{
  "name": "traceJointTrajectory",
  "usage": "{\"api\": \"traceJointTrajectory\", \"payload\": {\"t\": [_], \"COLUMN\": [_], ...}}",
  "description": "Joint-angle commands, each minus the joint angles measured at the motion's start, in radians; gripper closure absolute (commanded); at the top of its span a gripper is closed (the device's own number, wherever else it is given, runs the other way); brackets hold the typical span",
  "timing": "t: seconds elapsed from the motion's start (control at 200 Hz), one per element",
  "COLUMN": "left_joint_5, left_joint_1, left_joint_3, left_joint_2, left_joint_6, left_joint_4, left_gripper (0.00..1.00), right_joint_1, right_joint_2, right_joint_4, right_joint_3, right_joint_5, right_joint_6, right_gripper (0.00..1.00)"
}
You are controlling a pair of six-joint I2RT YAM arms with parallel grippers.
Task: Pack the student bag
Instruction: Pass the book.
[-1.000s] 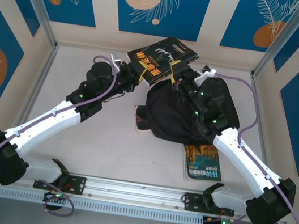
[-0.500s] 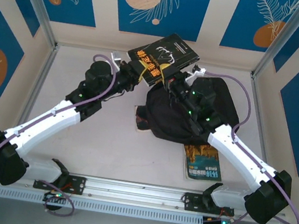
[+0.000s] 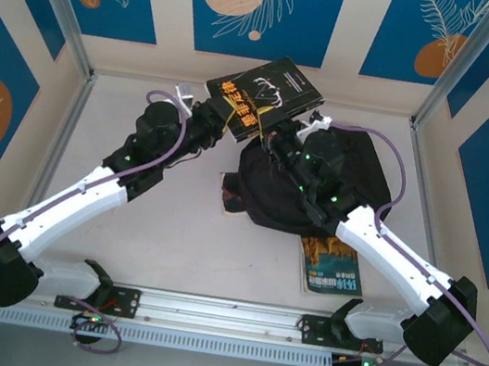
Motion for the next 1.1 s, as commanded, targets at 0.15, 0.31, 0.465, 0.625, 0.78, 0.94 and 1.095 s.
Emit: {"api": "traceJointTrajectory", "payload": {"t": [0.15, 0.31, 0.465, 0.625, 0.78, 0.94, 1.095], "left_joint_5": [-0.129, -0.122, -0.098, -0.067, -0.037, -0.034, -0.033], "left_joint_1": [0.007, 0.008, 0.012, 0.014, 0.013, 0.015, 0.021], "left_joint_3": [-0.028, -0.036, -0.024, -0.021, -0.01, -0.018, -0.027], "left_joint_2": [-0.053, -0.039, -0.017, 0.01, 0.033, 0.035, 0.024], "left_joint_6": [0.031, 0.015, 0.007, -0.013, -0.02, -0.021, -0.01], "left_joint_4": [0.077, 0.095, 0.111, 0.137, 0.147, 0.153, 0.16], "left_gripper": [0.71, 0.63, 0.64, 0.65, 0.67, 0.71, 0.94], "right_joint_1": [0.008, 0.006, 0.008, 0.008, 0.008, 0.005, -0.002], "right_joint_2": [-0.039, -0.04, -0.018, 0.0, 0.003, 0.008, -0.006], "right_joint_4": [0.032, 0.037, 0.055, 0.076, 0.073, 0.075, 0.029], "right_joint_3": [0.004, -0.006, 0.002, 0.005, 0.001, -0.001, -0.005], "right_joint_5": [0.1, 0.094, 0.061, 0.037, 0.029, 0.0, -0.017], "right_joint_6": [-0.005, 0.006, 0.022, 0.036, 0.044, 0.045, 0.027], "right_gripper": [1.0, 1.0, 1.0, 1.0, 1.0, 1.0, 1.0]}}
